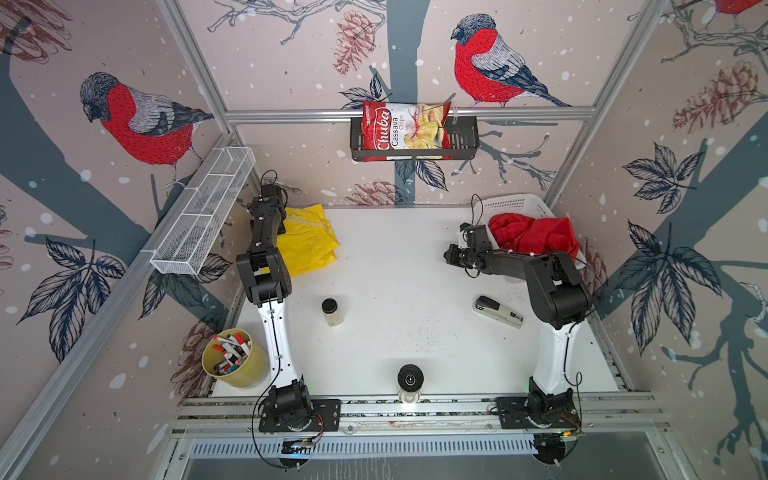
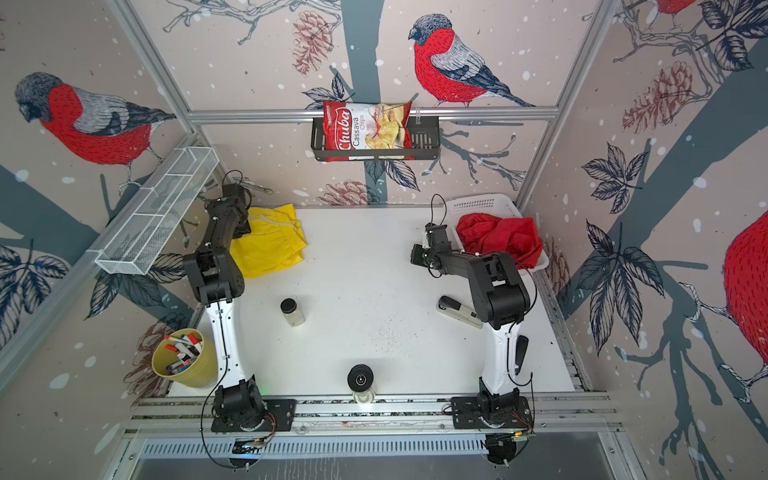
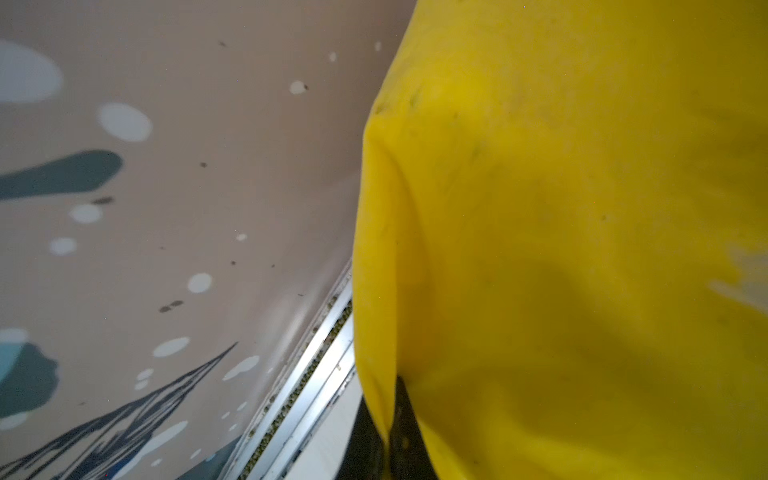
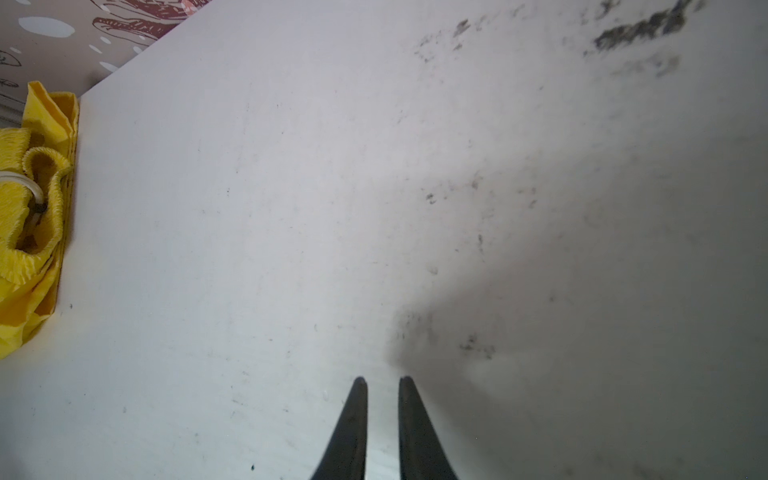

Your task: Fold and stack the shorts

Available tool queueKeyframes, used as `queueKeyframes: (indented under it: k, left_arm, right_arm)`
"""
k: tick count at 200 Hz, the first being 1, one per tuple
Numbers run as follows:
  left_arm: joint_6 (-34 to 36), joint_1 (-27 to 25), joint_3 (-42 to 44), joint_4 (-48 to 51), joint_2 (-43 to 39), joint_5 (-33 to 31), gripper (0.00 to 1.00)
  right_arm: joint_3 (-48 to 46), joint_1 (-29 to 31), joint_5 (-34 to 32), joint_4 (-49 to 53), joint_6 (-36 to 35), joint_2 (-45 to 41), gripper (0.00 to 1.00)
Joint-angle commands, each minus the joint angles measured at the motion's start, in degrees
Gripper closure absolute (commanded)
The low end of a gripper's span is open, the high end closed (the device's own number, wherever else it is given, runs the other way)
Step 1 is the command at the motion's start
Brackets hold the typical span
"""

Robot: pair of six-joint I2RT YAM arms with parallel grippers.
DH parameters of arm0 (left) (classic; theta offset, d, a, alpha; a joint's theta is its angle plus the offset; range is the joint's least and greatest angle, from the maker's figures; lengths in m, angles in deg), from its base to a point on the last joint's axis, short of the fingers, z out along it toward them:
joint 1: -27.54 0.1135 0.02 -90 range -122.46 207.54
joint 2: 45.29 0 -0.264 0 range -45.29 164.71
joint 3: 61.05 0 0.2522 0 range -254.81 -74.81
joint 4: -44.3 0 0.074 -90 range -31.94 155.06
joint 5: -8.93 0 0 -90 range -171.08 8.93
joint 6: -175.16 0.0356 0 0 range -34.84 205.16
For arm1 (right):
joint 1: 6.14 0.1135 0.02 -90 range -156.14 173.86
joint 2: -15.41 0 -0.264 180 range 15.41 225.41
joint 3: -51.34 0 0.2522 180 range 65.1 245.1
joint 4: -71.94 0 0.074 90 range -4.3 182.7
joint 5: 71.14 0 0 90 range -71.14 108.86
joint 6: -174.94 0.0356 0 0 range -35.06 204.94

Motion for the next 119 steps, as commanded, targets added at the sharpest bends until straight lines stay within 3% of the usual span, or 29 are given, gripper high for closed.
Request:
queueKeyframes:
  k: [1, 40, 58, 72, 119]
  left_arm:
    - [2.50, 0.13, -1.19, -2.85, 0.97, -7.32, 1.00]
    - [3.43, 0.13, -4.87, -5.46, 2.69, -9.86, 0.82]
    - [2.35, -0.11, -6.37, -5.25, 2.12, -6.94, 0.47]
    - [1.95, -1.10, -5.77, -5.48, 0.76, -6.22, 0.32]
    - [2.21, -6.10, -0.16, -6.72, -1.00, -5.26, 0.21]
  right_arm:
    - [0.76, -0.06, 1.05, -1.54, 0.97, 0.98, 0.83]
    - [1.75, -0.12, 1.14, -1.61, 1.36, 2.30, 0.83]
    - [2.12, -0.07, 1.57, -1.60, 1.68, 3.07, 0.83]
    - [2.13, -0.09, 1.91, -1.91, 2.20, 3.38, 0.83]
    - [1.68, 0.63, 3.43, -2.84, 3.35, 2.89, 0.83]
